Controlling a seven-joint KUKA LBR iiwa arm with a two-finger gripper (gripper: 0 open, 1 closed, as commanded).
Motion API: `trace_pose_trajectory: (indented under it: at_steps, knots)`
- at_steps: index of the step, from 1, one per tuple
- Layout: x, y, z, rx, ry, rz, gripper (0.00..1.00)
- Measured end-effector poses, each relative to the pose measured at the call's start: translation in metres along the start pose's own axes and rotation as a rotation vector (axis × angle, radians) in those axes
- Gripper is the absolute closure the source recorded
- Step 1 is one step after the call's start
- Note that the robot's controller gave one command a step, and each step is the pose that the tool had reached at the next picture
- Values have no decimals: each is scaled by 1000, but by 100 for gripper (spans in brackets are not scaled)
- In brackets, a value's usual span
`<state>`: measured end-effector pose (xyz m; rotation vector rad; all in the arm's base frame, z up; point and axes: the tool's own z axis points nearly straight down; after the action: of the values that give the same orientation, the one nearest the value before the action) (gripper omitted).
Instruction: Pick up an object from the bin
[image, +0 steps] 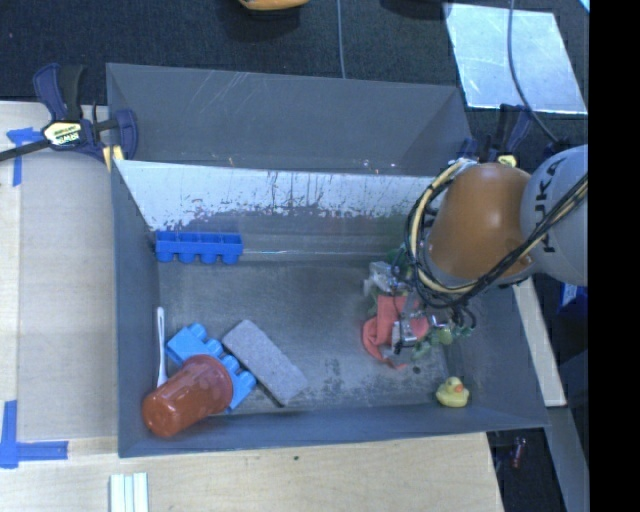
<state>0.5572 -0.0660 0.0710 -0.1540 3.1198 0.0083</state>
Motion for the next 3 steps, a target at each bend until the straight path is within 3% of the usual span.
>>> trace_pose_trajectory:
  at_steps: [1, 2, 3]
  knots:
    - [-5, -28, 3, -23, 19, -52, 0]
    - [-9, -52, 2, -12, 2, -96, 0]
    - [-12, -86, -1, -18, 6, -113, 100]
